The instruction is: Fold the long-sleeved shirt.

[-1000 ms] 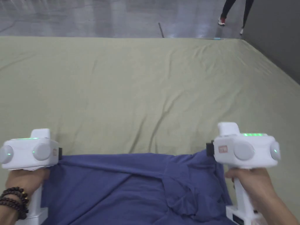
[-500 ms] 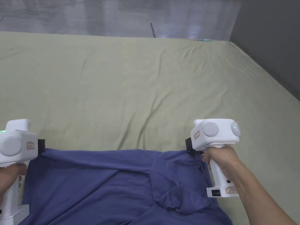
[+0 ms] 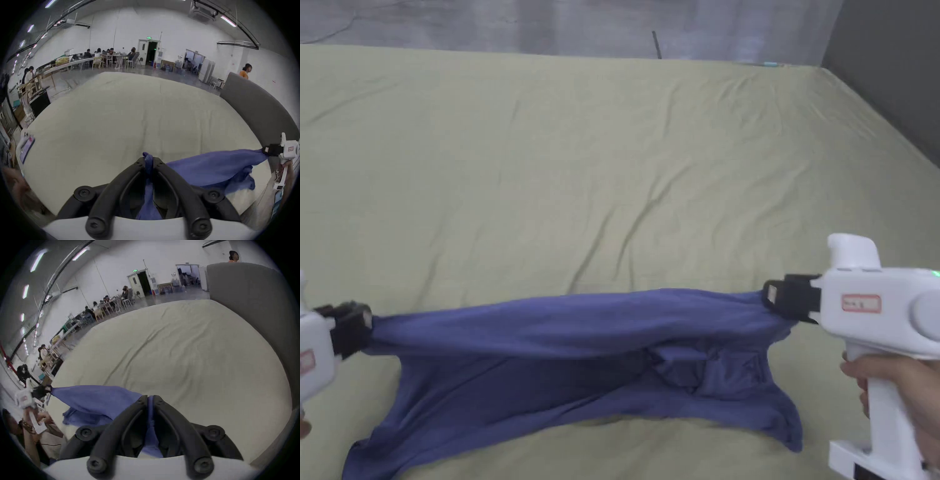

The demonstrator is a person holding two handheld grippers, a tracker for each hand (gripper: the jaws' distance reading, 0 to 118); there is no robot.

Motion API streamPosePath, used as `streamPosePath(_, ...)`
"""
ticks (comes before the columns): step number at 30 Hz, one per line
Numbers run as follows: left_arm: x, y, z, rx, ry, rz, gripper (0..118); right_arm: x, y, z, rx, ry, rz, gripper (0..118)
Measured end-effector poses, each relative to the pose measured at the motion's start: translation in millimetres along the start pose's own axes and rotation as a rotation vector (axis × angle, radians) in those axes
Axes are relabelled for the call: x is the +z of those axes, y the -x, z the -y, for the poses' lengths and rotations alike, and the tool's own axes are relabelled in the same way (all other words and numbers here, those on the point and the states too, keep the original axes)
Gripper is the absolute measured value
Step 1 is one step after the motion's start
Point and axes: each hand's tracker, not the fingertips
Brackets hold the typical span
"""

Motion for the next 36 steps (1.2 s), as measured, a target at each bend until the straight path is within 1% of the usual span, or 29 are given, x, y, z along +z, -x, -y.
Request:
streamPosePath(2, -1.2, 4.2, 29.5, 0.001, 0.068, -0.028, 5, 1.4, -3.1, 22.9, -0.014, 0.039, 0.003, 7)
streamPosePath(3, -8.9, 7.8, 44.3, 0.009, 0.111, -0.013, 5, -3.2, -5.2, 33.7, -0.011, 0.072, 0.012, 7)
streamPosePath(5, -21.0, 10.9, 64.1, 0.035, 0.174, -0.009, 5, -17.0, -9.7, 49.6, -0.008, 0.147, 0.066, 7)
streamPosePath(7, -29.4, 12.6, 81.0, 0.039, 0.166, 0.005, 5, -35.4, -18.5, 62.7, 0.017, 0.190, 0.110, 7)
streamPosePath(9, -37.5, 10.8, 87.2, 0.034, 0.192, -0.005, 5, -47.2, -22.3, 71.3, 0.007, 0.218, 0.123, 7)
streamPosePath(10, -39.9, 11.2, 90.6, 0.041, 0.205, 0.007, 5, -52.2, -22.7, 75.6, 0.011, 0.258, 0.119, 7)
streamPosePath(15, -53.1, 19.4, 99.8, 0.057, 0.201, -0.014, 5, -66.8, -20.7, 82.7, 0.103, 0.251, 0.186, 7)
streamPosePath(18, -56.6, 18.7, 100.8, 0.044, 0.201, -0.026, 5, -73.2, -14.7, 83.3, 0.194, 0.251, 0.249, 7)
streamPosePath(19, -57.4, 18.6, 101.2, 0.045, 0.200, -0.027, 5, -74.7, -13.8, 85.6, 0.202, 0.248, 0.252, 7)
streamPosePath(21, -55.1, 17.5, 101.1, 0.056, 0.180, -0.030, 5, -76.4, -11.8, 86.1, 0.190, 0.242, 0.257, 7)
streamPosePath(22, -52.0, 18.1, 100.2, 0.069, 0.169, -0.026, 14, -75.4, -11.6, 84.9, 0.190, 0.240, 0.260, 7)
streamPosePath(23, -48.8, 18.1, 98.4, 0.076, 0.163, -0.026, 42, -71.4, -12.0, 83.7, 0.184, 0.229, 0.255, 8)
streamPosePath(24, -43.2, 17.9, 95.6, 0.091, 0.151, -0.027, 93, -62.6, -10.2, 79.5, 0.158, 0.203, 0.241, 22)
streamPosePath(25, -39.9, 18.4, 91.6, 0.103, 0.170, -0.005, 118, -53.4, -7.6, 75.0, 0.129, 0.180, 0.224, 71)
streamPosePath(26, -33.0, 18.3, 88.2, 0.116, 0.159, 0.032, 118, -45.4, -4.2, 70.6, 0.112, 0.165, 0.209, 106)
streamPosePath(27, -19.4, 20.6, 78.4, 0.124, 0.089, 0.070, 118, -34.8, -0.7, 66.6, 0.105, 0.109, 0.196, 118)
streamPosePath(28, -7.3, 13.7, 70.5, 0.117, 0.069, 0.065, 118, -21.3, 7.2, 62.3, 0.105, 0.016, 0.174, 118)
streamPosePath(29, -0.7, 11.3, 63.5, 0.113, 0.069, 0.059, 118, -13.9, 13.9, 58.2, 0.112, -0.041, 0.170, 118)
streamPosePath(30, 6.5, 8.6, 55.3, 0.111, 0.046, 0.071, 114, -9.3, 22.8, 53.6, 0.120, -0.069, 0.177, 115)
streamPosePath(31, 12.9, 6.2, 48.1, 0.106, 0.012, 0.100, 83, 3.0, 37.5, 51.4, 0.131, -0.094, 0.175, 100)
streamPosePath(32, 19.7, -7.8, 48.8, 0.096, -0.007, 0.106, 32, 5.7, 44.8, 50.5, 0.150, -0.117, 0.177, 67)
streamPosePath(33, 24.2, -15.7, 45.2, 0.079, -0.018, 0.100, 0, 6.0, 53.1, 50.5, 0.182, -0.144, 0.195, 13)
streamPosePath(34, 24.5, -23.1, 41.4, 0.046, -0.025, 0.067, 0, 2.7, 60.8, 51.3, 0.206, -0.162, 0.239, 2)
streamPosePath(35, 26.7, -27.9, 38.8, 0.022, -0.042, 0.041, 0, -3.3, 67.2, 54.5, 0.217, -0.182, 0.261, 2)
streamPosePath(36, 15.9, -24.4, 39.2, -0.011, -0.043, 0.048, 0, -6.6, 70.1, 56.1, 0.209, -0.173, 0.255, 2)
